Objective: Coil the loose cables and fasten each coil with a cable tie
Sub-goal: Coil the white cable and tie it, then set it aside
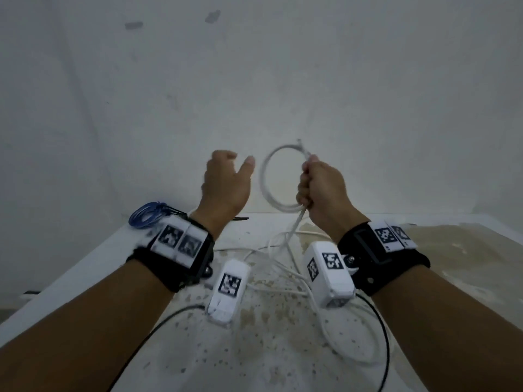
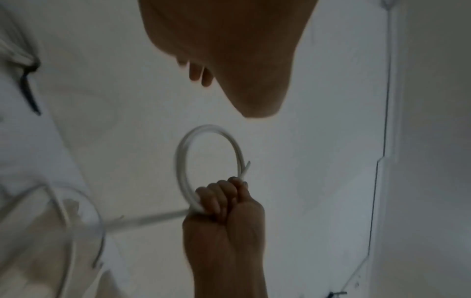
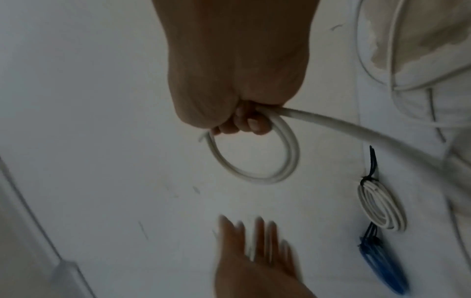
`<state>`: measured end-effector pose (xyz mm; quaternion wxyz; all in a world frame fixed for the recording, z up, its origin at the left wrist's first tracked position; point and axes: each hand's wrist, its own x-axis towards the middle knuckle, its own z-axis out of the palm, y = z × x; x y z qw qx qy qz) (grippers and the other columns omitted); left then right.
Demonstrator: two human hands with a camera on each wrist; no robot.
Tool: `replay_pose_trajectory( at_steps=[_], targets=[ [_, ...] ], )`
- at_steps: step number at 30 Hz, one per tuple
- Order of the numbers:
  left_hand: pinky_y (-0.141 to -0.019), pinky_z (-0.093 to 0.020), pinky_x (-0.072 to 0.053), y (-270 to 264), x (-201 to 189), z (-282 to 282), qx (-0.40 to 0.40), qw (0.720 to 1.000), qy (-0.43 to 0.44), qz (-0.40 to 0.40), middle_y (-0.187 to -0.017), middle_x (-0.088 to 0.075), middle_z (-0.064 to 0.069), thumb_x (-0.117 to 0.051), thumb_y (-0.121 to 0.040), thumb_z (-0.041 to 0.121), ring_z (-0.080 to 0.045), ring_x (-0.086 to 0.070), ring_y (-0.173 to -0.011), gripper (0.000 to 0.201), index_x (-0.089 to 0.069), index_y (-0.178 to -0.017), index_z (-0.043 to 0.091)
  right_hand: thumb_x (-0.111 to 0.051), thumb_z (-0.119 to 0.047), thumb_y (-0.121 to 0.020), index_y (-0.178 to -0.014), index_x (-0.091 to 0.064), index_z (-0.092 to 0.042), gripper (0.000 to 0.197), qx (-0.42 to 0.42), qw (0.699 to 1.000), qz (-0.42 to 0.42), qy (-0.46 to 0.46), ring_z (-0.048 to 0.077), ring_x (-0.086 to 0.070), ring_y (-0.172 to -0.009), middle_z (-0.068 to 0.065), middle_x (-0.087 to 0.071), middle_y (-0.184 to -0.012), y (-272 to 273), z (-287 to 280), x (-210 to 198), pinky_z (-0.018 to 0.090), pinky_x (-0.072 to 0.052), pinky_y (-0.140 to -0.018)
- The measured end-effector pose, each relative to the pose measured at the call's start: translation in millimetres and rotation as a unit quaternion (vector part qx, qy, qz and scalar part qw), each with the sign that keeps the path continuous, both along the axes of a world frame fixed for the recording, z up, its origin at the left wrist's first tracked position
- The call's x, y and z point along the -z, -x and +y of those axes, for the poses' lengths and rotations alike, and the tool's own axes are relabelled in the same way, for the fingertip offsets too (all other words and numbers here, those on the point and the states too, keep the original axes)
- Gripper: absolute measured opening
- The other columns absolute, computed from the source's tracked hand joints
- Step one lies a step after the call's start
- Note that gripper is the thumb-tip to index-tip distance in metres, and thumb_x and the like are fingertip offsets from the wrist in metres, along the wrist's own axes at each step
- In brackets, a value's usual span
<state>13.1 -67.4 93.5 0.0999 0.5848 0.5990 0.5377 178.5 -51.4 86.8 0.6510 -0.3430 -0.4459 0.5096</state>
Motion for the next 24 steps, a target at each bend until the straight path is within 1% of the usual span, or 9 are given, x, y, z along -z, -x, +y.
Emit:
replay_pose_trajectory(
  at_steps=[2, 4, 7, 10, 12, 14, 18, 21, 24],
  targets=[
    [-0.079, -0.036, -0.047, -3, 12, -18, -0.037, 0.994, 0.097, 0.027, -0.092, -0.067, -0.009, -0.04, -0.099, 0.053, -0.031, -0.062, -0.09, 0.051, -0.061, -0.089, 0.008, -0.038, -0.03, -0.107, -0.075, -0.048, -0.015, 0.037, 0.07, 0.995, 0.069, 0.0, 0.011, -0.03, -0.037, -0.003, -0.037, -0.048, -5, 7, -2, 0.022, -0.03, -0.038],
    [-0.064, -0.029, -0.048, -17, 27, -42, 0.102, 0.953, 0.283, 0.04, -0.078, -0.073, -0.009, -0.031, -0.098, 0.064, -0.025, -0.064, -0.068, 0.073, -0.068, -0.077, 0.006, -0.037, -0.032, -0.107, -0.076, -0.048, -0.014, 0.037, 0.106, 0.989, 0.104, -0.009, 0.012, -0.031, -0.041, -0.002, -0.037, -0.051, -5, 11, -1, 0.024, -0.034, -0.041],
    [-0.058, -0.024, -0.052, -43, 41, -61, 0.247, 0.87, 0.421, -0.061, -0.067, -0.072, -0.008, -0.028, -0.095, 0.069, -0.017, -0.065, -0.053, 0.079, -0.069, -0.088, 0.001, -0.037, -0.032, -0.107, -0.078, -0.048, -0.014, 0.036, 0.116, 0.985, 0.129, -0.005, 0.012, -0.031, -0.043, -0.004, -0.036, -0.05, 6, 10, 2, 0.025, -0.037, -0.043],
    [-0.064, -0.031, -0.058, -50, 41, -56, 0.214, 0.898, 0.373, -0.091, -0.074, -0.07, -0.009, -0.035, -0.096, 0.066, -0.018, -0.067, -0.053, 0.073, -0.063, -0.108, 0.0, -0.037, -0.033, -0.107, -0.078, -0.049, -0.014, 0.036, 0.141, 0.98, 0.14, 0.002, 0.012, -0.033, -0.043, -0.003, -0.036, -0.052, 9, 11, 1, 0.025, -0.038, -0.044],
    [-0.064, -0.033, -0.06, -46, 41, -52, 0.162, 0.945, 0.284, 0.019, -0.079, -0.074, -0.006, -0.04, -0.095, 0.063, -0.016, -0.071, -0.058, 0.064, -0.067, -0.1, 0.005, -0.036, -0.033, -0.107, -0.078, -0.049, -0.015, 0.037, 0.167, 0.975, 0.144, 0.007, 0.012, -0.035, -0.043, -0.002, -0.038, -0.054, 2, 14, -1, 0.025, -0.04, -0.045],
    [-0.06, -0.03, -0.059, -45, 40, -52, 0.172, 0.952, 0.247, 0.051, -0.08, -0.075, -0.005, -0.042, -0.097, 0.058, -0.016, -0.072, -0.062, 0.061, -0.07, -0.094, 0.004, -0.036, -0.033, -0.107, -0.078, -0.048, -0.014, 0.037, 0.178, 0.971, 0.159, 0.02, 0.012, -0.036, -0.042, -0.001, -0.038, -0.055, -6, 18, -2, 0.025, -0.04, -0.045],
    [-0.067, -0.029, -0.06, -58, 40, -35, 0.197, 0.927, 0.244, -0.208, -0.093, -0.064, -0.005, -0.039, -0.103, 0.045, -0.017, -0.068, -0.073, 0.052, -0.055, -0.123, 0.0, -0.036, -0.032, -0.107, -0.08, -0.048, -0.013, 0.035, 0.14, 0.964, 0.214, 0.072, 0.012, -0.033, -0.035, -0.001, -0.035, -0.053, 3, 18, 2, 0.026, -0.038, -0.046],
    [-0.081, -0.045, -0.06, -56, 36, -9, 0.089, 0.935, 0.078, -0.334, -0.087, -0.067, -0.008, -0.043, -0.104, 0.023, -0.028, -0.071, -0.086, 0.031, -0.063, -0.093, 0.003, -0.036, -0.03, -0.107, -0.083, -0.047, -0.012, 0.033, 0.093, 0.963, 0.235, 0.098, 0.012, -0.03, -0.036, -0.002, -0.033, -0.048, 20, 12, 12, 0.024, -0.038, -0.043],
    [-0.065, -0.039, -0.061, -44, 34, 4, 0.065, 0.926, 0.048, -0.368, -0.088, -0.072, -0.02, -0.046, -0.102, 0.016, -0.032, -0.073, -0.079, 0.03, -0.064, -0.08, 0.004, -0.036, -0.029, -0.108, -0.083, -0.045, -0.012, 0.031, 0.045, 0.963, 0.248, 0.098, 0.011, -0.027, -0.036, -0.003, -0.031, -0.046, 27, 7, 22, 0.023, -0.039, -0.043]
  ],
)
